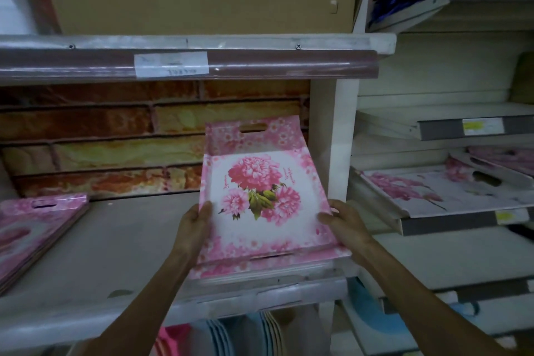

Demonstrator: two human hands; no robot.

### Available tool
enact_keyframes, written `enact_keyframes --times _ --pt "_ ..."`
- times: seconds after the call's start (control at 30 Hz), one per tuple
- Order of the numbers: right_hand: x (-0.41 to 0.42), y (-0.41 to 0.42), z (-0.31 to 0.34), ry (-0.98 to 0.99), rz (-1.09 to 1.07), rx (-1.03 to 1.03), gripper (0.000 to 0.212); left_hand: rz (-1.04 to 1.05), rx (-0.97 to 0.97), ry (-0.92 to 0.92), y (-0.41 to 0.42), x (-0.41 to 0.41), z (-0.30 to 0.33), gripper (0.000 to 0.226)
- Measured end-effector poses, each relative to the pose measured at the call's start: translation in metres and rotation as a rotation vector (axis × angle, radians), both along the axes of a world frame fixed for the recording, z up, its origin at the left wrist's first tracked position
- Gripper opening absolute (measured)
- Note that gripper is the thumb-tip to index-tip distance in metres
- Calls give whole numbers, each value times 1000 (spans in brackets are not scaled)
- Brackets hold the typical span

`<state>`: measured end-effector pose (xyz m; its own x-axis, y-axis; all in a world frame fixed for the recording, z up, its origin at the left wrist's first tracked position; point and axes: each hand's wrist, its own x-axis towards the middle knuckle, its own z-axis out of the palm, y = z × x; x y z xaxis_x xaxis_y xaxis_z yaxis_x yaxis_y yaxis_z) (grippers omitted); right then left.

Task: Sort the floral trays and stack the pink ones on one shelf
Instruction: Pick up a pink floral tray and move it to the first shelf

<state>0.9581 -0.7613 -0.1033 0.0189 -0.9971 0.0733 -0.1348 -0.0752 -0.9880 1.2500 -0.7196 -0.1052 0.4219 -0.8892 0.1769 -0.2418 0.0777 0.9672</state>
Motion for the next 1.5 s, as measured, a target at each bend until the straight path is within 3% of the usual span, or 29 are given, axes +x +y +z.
enact_keyframes --times 0.13,0.5,0.63,1.1,1.3,1.4,1.5 --pt "-1 -7 -9 -15 -8 30 28 33 59 -113 -20 3 -15 28" --pt "11 -32 -55 150 -1 84 32 126 255 -654 -53 19 -51 32" --pt "14 -36 -60 245 19 81 31 132 225 -596 -54 27 -66 28" --pt "16 -40 -64 432 -16 69 30 82 269 -710 -51 27 -69 26" --pt "9 -42 -58 380 -69 101 41 69 327 -838 -53 31 -67 33" --pt "-11 -34 -40 343 -125 0 26 108 111 -871 -55 31 -58 33" --pt "-40 -19 -14 294 -191 -134 14 42 -140 -640 -46 5 -27 20"
